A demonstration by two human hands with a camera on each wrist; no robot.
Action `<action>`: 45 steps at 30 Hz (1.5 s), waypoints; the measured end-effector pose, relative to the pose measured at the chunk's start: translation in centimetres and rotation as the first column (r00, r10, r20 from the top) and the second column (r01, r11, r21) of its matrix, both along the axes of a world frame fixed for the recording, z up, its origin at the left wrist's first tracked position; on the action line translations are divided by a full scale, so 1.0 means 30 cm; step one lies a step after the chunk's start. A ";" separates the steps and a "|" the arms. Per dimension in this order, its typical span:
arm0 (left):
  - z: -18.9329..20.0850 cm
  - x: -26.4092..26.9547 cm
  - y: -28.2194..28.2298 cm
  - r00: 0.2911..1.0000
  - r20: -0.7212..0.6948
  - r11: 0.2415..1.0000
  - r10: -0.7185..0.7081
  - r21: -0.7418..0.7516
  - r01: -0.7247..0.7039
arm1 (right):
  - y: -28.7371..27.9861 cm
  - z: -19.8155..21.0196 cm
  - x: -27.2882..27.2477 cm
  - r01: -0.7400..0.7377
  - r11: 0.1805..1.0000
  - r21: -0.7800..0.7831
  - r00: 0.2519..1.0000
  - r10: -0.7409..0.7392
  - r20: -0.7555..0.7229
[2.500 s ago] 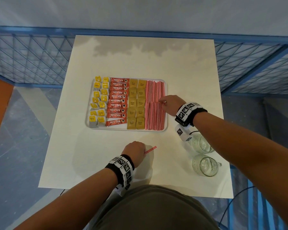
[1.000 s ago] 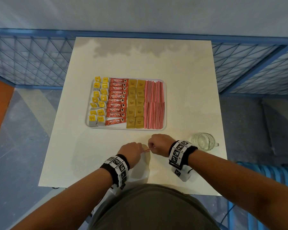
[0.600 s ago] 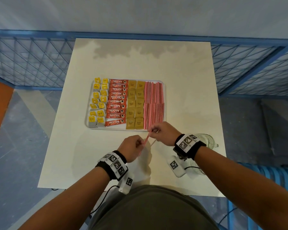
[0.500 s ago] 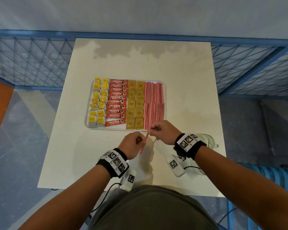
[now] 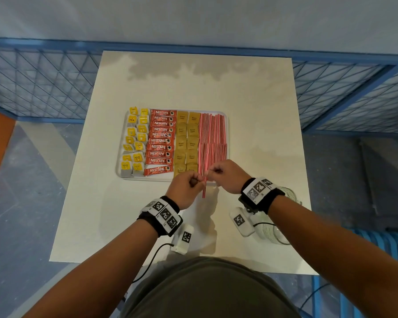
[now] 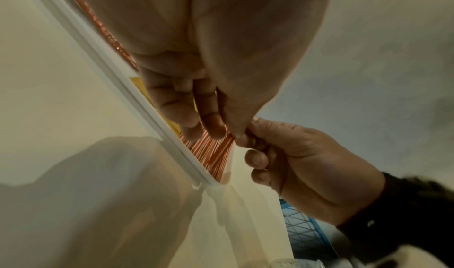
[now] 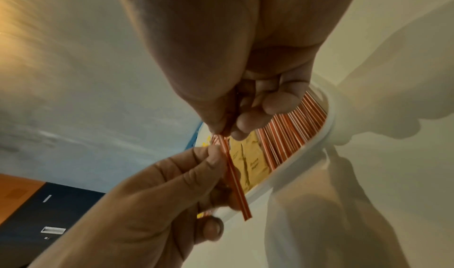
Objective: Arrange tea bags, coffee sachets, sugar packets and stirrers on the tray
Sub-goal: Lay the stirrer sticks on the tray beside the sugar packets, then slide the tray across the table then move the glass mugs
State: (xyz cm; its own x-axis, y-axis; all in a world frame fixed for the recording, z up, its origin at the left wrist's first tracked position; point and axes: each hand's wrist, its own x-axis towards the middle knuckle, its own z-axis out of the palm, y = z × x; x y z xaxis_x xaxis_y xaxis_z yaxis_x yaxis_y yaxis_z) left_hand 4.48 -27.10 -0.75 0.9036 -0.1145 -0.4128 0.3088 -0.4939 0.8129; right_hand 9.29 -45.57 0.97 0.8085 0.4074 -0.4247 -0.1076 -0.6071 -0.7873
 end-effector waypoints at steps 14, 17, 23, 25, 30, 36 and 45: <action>-0.059 0.017 0.109 0.980 0.081 0.898 -0.180 0.421 0.130 | 0.016 -0.070 0.245 0.063 0.950 -0.306 0.998 -0.062 0.012; -0.060 0.012 0.107 0.982 0.074 0.898 -0.175 0.420 0.128 | 0.035 -0.077 0.242 0.019 0.927 -0.375 1.000 -0.024 -0.009; -0.060 0.010 0.109 0.980 0.089 0.901 -0.178 0.415 0.126 | 0.050 -0.078 0.240 -0.007 0.892 -0.452 1.000 -0.005 -0.025; -0.061 0.008 0.114 0.979 0.091 0.900 -0.184 0.416 0.131 | 0.052 -0.075 0.237 -0.008 0.886 -0.463 1.000 -0.003 -0.025; -0.056 0.005 0.137 0.979 0.093 0.900 -0.182 0.418 0.127 | 0.053 -0.056 0.226 0.008 0.889 -0.457 1.000 -0.008 0.001; -0.035 0.010 0.210 0.982 0.114 0.873 -0.150 0.481 0.078 | 0.101 -0.037 0.187 0.013 0.938 -0.347 0.998 0.008 0.059; 0.002 0.074 0.395 0.986 0.087 0.772 -0.140 0.633 0.054 | 0.245 -0.030 0.124 -0.081 0.939 -0.333 0.986 0.125 0.112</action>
